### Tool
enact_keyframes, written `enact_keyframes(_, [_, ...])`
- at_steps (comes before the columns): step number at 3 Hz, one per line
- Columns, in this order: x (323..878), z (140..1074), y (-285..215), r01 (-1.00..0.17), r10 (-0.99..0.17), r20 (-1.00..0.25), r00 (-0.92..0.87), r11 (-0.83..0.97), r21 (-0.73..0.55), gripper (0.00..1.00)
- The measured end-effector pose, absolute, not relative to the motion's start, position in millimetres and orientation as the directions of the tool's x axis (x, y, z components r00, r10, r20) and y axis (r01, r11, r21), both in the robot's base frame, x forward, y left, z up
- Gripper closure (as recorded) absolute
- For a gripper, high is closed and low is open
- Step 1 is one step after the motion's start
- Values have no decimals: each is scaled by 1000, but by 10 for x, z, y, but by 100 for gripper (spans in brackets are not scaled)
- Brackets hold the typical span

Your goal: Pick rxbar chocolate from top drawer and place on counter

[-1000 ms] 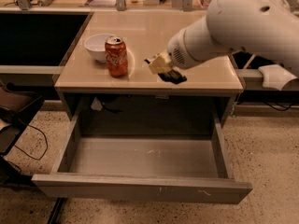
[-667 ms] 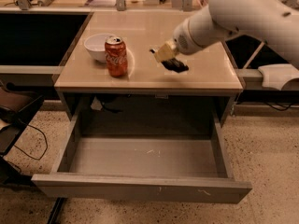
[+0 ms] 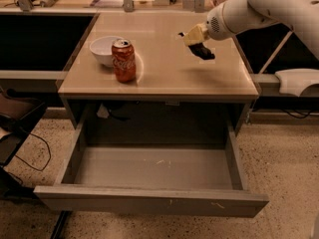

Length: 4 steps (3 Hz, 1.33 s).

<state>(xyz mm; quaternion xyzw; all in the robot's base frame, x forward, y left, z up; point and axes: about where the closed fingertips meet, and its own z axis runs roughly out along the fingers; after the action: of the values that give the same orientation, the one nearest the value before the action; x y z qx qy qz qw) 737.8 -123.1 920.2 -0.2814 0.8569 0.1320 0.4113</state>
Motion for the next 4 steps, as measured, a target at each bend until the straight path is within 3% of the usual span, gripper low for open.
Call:
enact_keyframes(3, [7499, 8377, -1397, -565, -318, -719, -617, 816, 124, 100])
enact_keyframes(4, [7499, 8376, -1397, -565, -318, -719, -617, 816, 124, 81])
